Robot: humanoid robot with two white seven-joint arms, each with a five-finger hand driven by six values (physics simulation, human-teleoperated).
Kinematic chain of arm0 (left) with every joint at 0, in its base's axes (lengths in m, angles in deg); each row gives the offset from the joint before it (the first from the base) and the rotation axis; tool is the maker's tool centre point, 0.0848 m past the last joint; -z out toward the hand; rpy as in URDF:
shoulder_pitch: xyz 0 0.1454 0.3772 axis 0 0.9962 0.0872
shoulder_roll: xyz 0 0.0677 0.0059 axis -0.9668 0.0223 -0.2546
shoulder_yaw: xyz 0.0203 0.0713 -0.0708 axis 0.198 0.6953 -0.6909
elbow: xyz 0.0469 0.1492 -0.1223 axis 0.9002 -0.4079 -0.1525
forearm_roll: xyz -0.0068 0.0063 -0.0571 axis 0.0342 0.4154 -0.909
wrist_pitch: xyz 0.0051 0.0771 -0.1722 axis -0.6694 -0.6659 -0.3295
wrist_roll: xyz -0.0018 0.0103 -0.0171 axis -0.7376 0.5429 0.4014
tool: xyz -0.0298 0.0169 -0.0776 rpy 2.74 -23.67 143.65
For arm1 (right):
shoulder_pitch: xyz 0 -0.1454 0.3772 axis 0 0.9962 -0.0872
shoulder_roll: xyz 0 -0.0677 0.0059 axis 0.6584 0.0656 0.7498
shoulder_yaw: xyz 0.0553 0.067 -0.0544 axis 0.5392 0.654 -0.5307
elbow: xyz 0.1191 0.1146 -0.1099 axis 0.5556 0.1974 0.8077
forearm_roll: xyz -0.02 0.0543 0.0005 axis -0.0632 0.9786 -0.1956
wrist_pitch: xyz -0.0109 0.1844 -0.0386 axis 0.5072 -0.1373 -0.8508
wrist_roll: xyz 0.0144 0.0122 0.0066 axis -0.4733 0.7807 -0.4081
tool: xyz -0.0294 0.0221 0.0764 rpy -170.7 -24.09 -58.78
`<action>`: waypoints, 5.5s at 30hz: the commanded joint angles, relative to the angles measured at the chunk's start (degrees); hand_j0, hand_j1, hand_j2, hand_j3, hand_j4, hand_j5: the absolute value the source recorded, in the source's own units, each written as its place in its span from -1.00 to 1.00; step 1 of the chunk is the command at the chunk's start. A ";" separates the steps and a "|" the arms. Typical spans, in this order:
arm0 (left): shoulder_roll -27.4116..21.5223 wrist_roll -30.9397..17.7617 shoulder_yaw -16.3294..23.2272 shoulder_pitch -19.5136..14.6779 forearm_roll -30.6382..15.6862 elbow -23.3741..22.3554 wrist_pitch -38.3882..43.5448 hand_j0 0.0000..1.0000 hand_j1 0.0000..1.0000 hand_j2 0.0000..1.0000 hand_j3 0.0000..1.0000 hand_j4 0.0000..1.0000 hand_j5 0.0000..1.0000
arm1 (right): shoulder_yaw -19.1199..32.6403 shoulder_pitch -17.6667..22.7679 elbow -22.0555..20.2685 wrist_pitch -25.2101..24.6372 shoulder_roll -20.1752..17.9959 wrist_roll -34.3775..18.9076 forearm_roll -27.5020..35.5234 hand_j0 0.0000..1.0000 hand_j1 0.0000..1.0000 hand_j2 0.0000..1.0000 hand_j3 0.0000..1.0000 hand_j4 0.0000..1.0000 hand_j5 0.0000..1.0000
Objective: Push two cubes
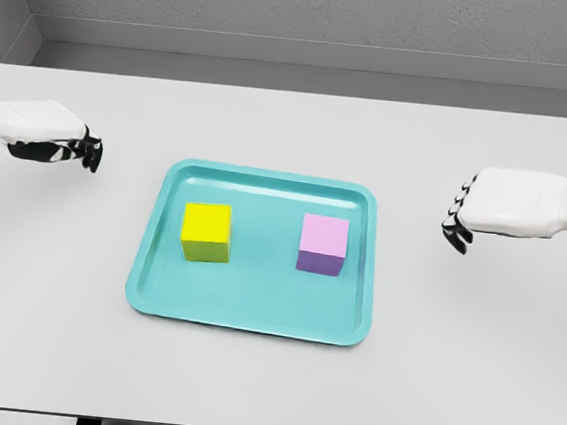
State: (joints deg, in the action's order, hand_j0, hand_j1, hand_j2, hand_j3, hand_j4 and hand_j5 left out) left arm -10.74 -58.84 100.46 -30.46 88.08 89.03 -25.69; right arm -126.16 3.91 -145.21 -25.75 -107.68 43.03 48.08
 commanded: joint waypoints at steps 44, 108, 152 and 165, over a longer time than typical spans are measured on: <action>5.77 0.02 11.41 -3.08 4.77 9.71 0.16 -0.64 -0.64 -0.64 -0.64 -0.64 -0.64 | -11.43 -4.57 4.88 -0.15 10.53 0.01 -2.51 -1.00 -1.00 -1.00 -1.00 -1.00 -1.00; 6.12 0.02 14.84 -2.20 4.33 15.42 0.16 -0.58 -0.58 -0.58 -0.58 -0.58 -0.58 | -16.88 -8.00 16.13 -0.15 18.44 0.01 -6.29 -1.00 -1.00 -1.00 -1.00 -1.00 -1.00; 9.19 0.02 14.84 -2.90 5.74 12.52 0.16 -0.58 -0.58 -0.58 -0.58 -0.58 -0.58 | -20.05 -10.02 17.89 -0.15 24.94 0.01 -8.84 -1.00 -1.00 -1.00 -1.00 -1.00 -1.00; 9.98 0.02 14.40 -3.87 5.74 12.34 0.16 -0.59 -0.59 -0.59 -0.59 -0.59 -0.59 | -19.96 -9.40 18.68 -0.15 22.66 0.01 -8.84 -1.00 -1.00 -1.00 -1.00 -1.00 -1.00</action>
State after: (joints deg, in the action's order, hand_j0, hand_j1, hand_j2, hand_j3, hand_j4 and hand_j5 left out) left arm -0.95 -58.84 115.05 -34.41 94.09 101.47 -25.65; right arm -146.17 -5.49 -126.61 -25.78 -84.86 43.04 39.00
